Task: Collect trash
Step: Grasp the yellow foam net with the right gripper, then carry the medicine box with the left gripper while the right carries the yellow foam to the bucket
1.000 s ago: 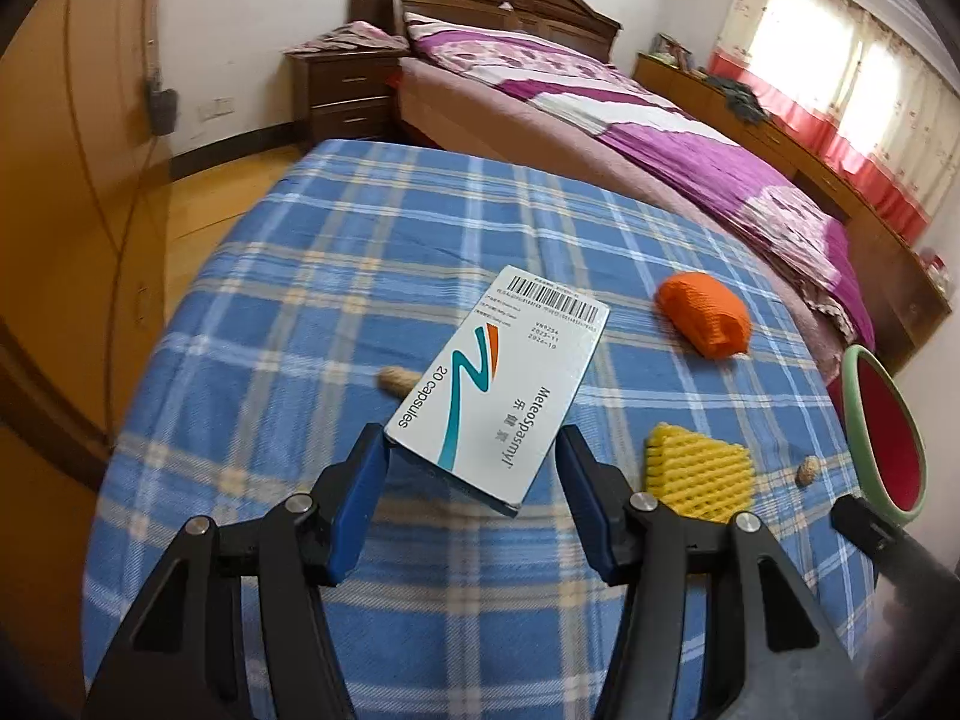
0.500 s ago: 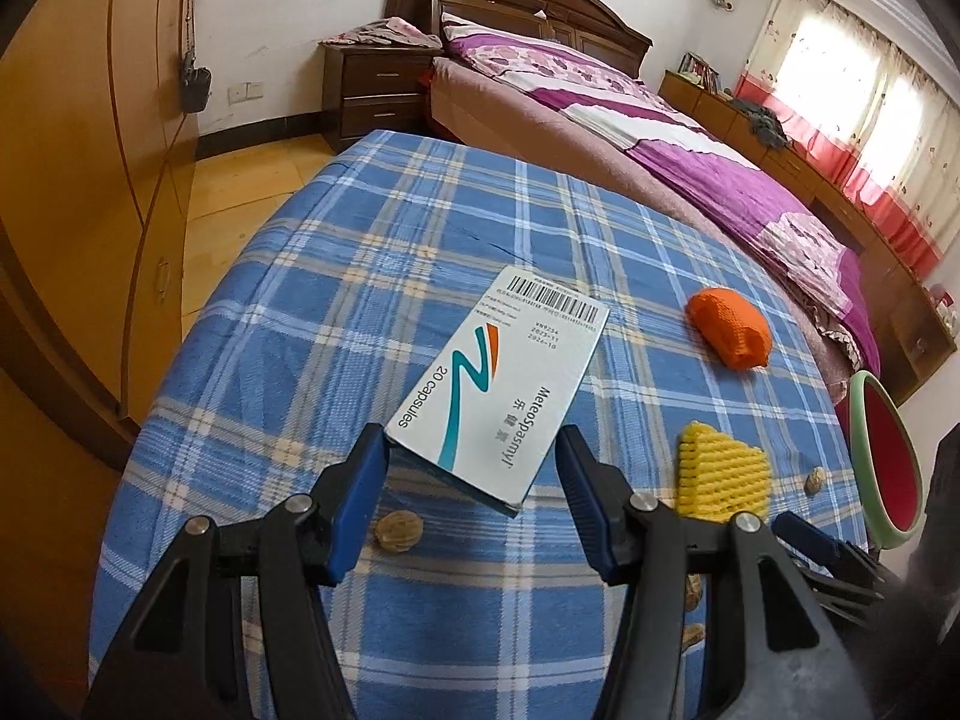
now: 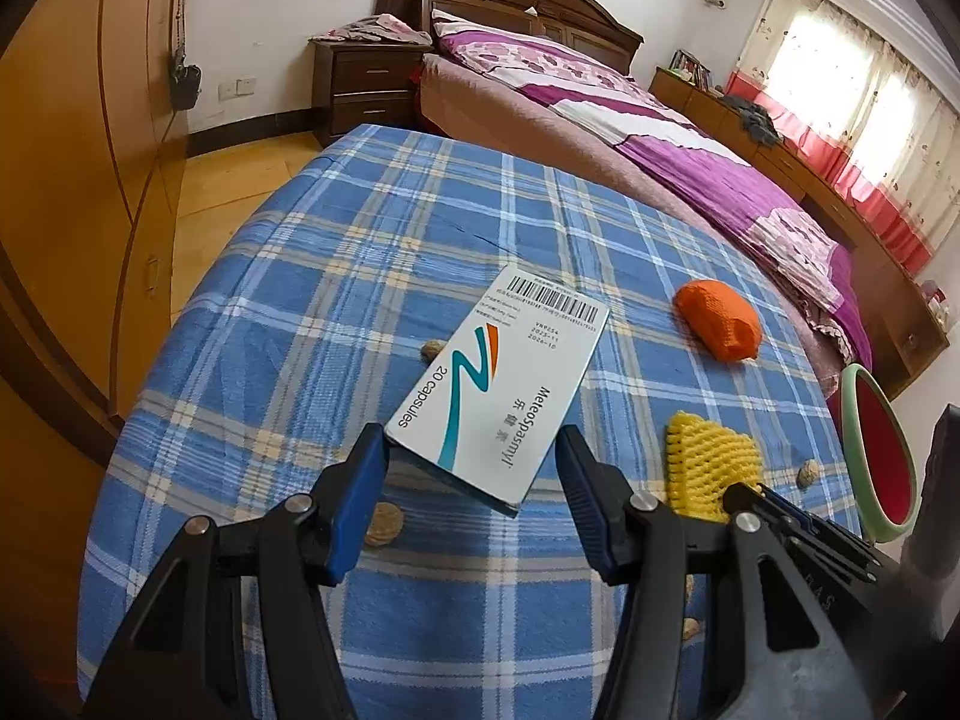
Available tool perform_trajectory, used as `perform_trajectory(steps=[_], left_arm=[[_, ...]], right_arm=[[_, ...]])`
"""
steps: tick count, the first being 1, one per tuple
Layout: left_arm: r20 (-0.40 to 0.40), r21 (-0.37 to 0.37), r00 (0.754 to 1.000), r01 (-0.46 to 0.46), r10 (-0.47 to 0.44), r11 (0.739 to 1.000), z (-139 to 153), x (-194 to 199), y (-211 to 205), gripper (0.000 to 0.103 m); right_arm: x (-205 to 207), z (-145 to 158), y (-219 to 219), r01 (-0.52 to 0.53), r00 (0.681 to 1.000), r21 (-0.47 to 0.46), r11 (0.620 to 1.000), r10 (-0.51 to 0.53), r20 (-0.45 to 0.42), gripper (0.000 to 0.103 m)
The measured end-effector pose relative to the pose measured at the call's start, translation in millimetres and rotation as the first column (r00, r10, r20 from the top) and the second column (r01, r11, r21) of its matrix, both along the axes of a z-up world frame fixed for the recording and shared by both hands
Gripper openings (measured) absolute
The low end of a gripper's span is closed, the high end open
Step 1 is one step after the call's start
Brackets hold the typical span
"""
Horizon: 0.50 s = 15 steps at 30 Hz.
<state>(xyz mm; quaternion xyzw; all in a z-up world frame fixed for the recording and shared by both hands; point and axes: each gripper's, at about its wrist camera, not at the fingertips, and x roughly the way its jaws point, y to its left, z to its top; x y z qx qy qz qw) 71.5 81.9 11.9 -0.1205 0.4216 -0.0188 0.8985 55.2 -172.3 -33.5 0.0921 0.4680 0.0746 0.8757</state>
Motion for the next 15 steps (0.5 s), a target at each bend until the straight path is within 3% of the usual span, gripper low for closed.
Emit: perform_trajectory(steps=[15], left_arm=[[0.014, -0.003, 0.999, 0.041, -0.041, 0.999, 11, -4, -19, 0.058]], right_arm=[[-21, 33, -35, 0.065, 0.991, 0.101, 0.993, -0.076, 0.114, 0.014]])
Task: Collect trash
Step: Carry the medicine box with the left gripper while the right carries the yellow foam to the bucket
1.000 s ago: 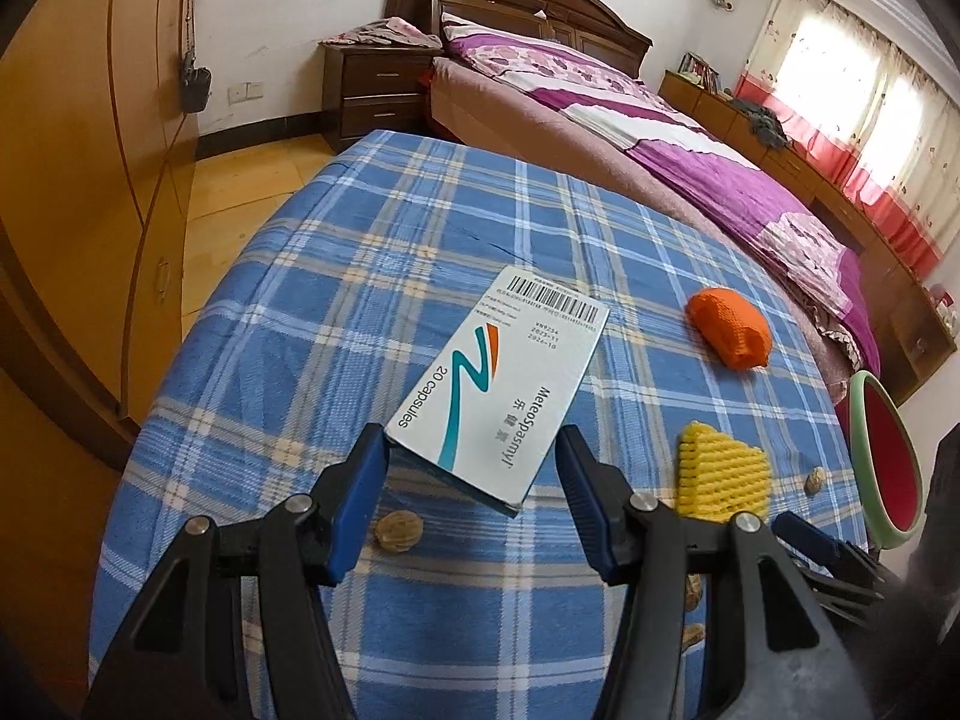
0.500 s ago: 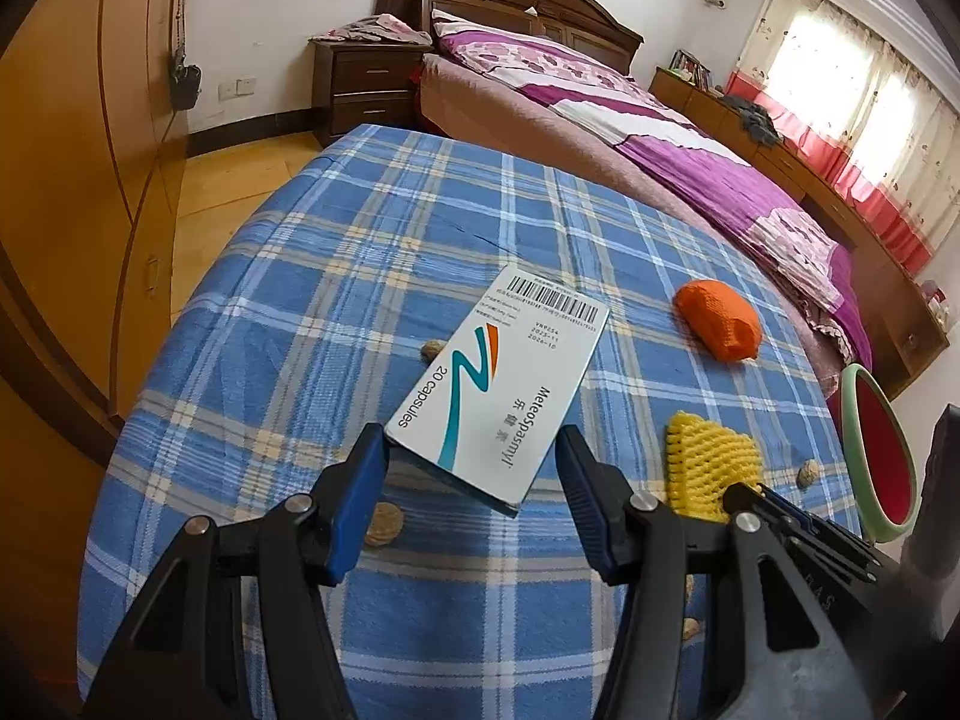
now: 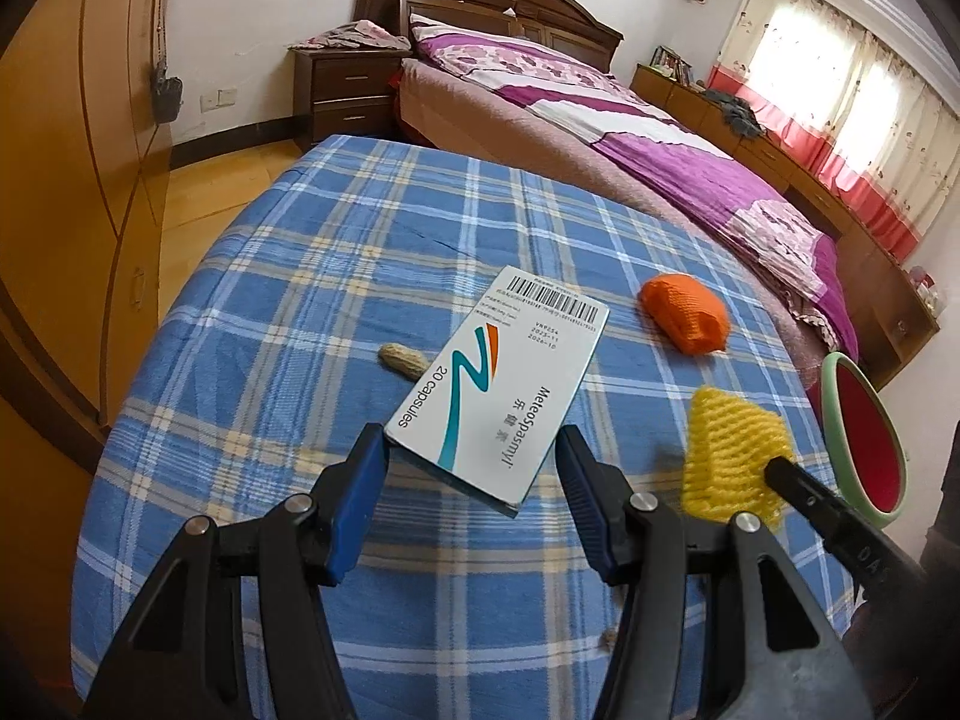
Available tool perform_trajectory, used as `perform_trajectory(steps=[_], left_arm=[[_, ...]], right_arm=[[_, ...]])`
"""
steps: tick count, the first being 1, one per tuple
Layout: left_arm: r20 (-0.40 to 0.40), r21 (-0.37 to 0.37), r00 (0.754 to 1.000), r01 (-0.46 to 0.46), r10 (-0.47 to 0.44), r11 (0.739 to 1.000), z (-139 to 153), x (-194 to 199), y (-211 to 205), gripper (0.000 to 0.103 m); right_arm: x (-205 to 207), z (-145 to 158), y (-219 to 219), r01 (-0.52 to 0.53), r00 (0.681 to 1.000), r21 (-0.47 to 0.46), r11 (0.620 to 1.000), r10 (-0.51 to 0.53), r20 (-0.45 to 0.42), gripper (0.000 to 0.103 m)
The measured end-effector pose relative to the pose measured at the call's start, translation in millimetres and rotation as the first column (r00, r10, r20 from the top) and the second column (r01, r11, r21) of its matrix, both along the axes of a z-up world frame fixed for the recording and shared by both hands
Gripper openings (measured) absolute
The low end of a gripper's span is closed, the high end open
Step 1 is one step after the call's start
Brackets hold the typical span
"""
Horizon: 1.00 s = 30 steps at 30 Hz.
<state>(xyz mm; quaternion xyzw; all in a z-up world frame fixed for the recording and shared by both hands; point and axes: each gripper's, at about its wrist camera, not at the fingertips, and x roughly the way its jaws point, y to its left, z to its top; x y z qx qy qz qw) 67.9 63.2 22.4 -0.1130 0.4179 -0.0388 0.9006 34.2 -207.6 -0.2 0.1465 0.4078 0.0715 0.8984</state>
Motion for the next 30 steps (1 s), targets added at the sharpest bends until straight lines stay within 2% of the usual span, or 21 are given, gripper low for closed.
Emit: perform_trajectory(steps=[20, 30], left_arm=[[0.013, -0.029, 0.996, 0.085, -0.084, 0.996, 19, -5, -38, 0.058], [0.006, -0.032, 0.990, 0.142, -0.142, 0.989, 25, -5, -67, 0.058]], right_arm=[[-42, 37, -59, 0.118, 0.986, 0.056, 0.991, -0.124, 0.116, 0.014], [-55, 41, -89, 0.172, 0.974, 0.078, 0.982, -0.181, 0.137, 0.014]])
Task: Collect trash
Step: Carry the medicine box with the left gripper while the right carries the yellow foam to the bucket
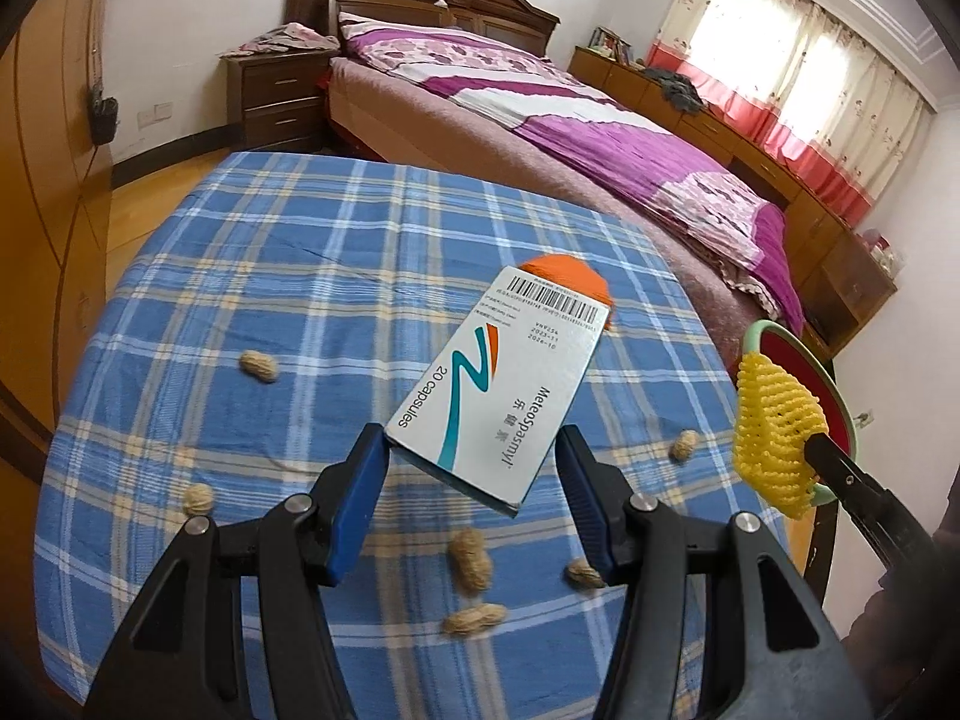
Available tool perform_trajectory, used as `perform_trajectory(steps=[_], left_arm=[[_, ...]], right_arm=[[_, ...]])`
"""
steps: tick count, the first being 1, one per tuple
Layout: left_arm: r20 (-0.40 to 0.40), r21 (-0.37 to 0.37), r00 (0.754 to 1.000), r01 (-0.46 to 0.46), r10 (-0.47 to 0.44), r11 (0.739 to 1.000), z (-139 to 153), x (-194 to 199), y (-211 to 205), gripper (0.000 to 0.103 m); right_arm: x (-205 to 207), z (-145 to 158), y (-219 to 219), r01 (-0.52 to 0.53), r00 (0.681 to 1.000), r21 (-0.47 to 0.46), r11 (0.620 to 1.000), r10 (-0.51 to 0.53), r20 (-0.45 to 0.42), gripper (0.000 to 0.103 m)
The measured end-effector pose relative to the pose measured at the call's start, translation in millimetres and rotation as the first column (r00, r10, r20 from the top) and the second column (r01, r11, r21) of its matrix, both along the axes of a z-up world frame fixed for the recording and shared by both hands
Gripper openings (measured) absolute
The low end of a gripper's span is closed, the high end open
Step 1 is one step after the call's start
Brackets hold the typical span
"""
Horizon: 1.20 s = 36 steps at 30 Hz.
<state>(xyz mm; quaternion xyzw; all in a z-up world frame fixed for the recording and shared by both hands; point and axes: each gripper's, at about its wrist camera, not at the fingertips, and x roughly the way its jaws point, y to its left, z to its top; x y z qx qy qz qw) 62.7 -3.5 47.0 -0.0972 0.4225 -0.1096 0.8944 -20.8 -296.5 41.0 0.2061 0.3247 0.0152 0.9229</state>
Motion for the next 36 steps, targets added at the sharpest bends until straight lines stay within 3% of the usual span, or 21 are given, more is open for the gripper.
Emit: perform_trajectory(steps=[20, 36], left_arm=[[0.005, 0.040, 0.989, 0.145, -0.145, 0.989, 13, 3, -77, 0.058], [0.012, 0.067, 0.950, 0.310, -0.311, 0.948, 13, 12, -169, 0.058]], right_arm=[[-24, -1, -67, 0.136, 0.990, 0.043, 0.990, -0.137, 0.030, 0.014], [-36, -14, -139, 0.298, 0.954, 0.059, 0.953, -0.299, 0.008, 0.015]])
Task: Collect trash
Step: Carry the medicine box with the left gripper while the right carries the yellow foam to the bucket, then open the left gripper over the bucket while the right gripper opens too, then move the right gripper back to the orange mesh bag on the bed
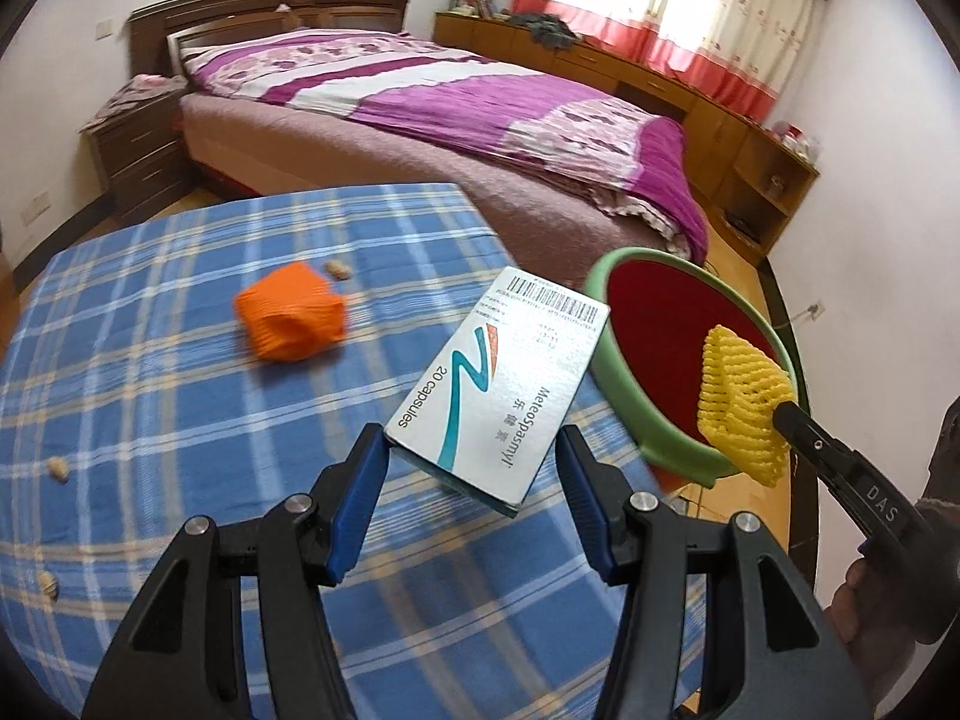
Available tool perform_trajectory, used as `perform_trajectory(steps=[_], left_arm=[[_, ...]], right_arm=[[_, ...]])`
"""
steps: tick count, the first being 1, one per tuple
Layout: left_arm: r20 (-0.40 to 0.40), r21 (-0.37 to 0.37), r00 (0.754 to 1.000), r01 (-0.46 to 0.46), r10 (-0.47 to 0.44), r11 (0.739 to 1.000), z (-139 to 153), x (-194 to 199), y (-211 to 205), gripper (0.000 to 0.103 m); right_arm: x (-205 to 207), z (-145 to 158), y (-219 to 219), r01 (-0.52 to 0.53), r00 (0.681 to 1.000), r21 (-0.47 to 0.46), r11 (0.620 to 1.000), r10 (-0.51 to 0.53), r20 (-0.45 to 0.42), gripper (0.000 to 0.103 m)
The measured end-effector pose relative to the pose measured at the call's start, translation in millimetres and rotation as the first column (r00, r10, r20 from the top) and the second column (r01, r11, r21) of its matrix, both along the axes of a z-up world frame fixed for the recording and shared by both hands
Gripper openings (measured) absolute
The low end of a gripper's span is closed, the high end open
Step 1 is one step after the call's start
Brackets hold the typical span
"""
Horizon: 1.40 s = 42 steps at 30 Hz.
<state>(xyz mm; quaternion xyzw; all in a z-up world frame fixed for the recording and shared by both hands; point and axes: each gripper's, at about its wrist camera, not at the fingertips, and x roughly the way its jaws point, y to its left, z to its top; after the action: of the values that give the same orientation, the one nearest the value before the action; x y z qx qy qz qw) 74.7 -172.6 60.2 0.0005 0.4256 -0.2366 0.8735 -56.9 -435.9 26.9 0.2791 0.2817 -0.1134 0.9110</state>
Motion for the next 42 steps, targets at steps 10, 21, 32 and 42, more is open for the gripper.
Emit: perform_trajectory(steps=[10, 21, 32, 42], left_arm=[[0.003, 0.008, 0.995, 0.100, -0.100, 0.995, -2, 10, -67, 0.058], [-0.008, 0.047, 0.984, 0.176, -0.176, 0.983, -17, 21, -124, 0.058], [-0.022, 0.068, 0.970, 0.244, -0.243, 0.967, -29, 26, -150, 0.058], [-0.030, 0.047, 0.975, 0.223, -0.222, 0.974, -28, 22, -135, 0.058]], right_arm=[[11, -9, -47, 0.057, 0.997, -0.010, 0.998, -0.057, -0.053, 0.016], [24, -24, -77, 0.079, 0.992, 0.006, 0.997, -0.078, -0.096, 0.019], [31, -36, -85, 0.081, 0.991, 0.016, 0.997, -0.078, -0.111, 0.027], [27, -31, -84, 0.081, 0.992, 0.024, 0.996, -0.078, -0.102, 0.046]])
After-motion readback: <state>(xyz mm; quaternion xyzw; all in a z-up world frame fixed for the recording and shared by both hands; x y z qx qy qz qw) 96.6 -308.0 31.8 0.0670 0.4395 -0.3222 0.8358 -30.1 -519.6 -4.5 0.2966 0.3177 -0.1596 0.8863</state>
